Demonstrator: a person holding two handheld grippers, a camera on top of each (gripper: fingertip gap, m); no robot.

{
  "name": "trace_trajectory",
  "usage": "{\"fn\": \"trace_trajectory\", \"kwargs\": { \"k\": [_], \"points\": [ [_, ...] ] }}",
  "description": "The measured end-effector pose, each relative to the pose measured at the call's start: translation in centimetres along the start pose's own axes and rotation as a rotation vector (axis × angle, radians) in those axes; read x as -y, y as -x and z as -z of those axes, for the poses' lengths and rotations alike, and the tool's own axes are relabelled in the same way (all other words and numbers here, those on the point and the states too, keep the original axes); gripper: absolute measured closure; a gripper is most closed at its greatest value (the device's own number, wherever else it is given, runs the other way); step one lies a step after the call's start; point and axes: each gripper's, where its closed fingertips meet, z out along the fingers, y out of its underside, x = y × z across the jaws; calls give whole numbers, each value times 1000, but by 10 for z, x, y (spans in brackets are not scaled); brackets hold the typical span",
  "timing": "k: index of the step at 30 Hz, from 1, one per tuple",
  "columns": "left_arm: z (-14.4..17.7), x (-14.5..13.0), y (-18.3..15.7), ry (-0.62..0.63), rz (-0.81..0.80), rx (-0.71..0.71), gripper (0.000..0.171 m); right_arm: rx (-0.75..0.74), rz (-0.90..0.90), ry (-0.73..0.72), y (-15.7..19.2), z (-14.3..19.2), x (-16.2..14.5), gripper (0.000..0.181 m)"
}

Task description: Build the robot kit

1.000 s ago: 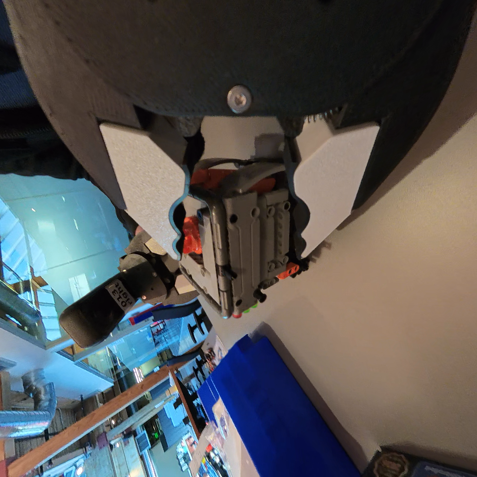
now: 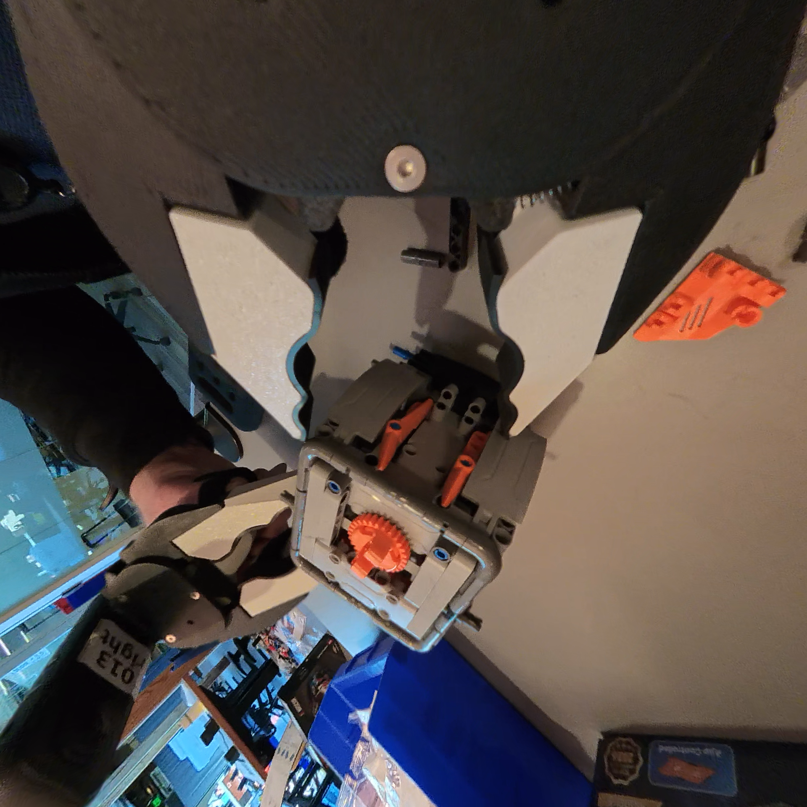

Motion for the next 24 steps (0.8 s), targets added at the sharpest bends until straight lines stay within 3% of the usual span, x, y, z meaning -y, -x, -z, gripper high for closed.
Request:
{"fn": "trace_trajectory", "kwargs": {
  "k": [3,4,5,8,19,24],
  "points": [
    [1,5,1,-4,-3,-4,94,-13,-18,15,-1,0,3,150],
    [2,10,-8,-24,-18,-54,120,-4,-28,10,0,0,6,150],
    [2,15,-15,-40,-19,-83,125,13,-44,3,2,0,9,149],
    [-4,14,0,55,-86,22,118,-3,-52,49,-2,-5,12,150],
    [-9,35,1,71,-30,-62,132,39,-115,67,-16,2,26,150],
    [-13,39,-1,118,-98,-47,134,33,-126,97,-19,8,26,150]
  ]
}}
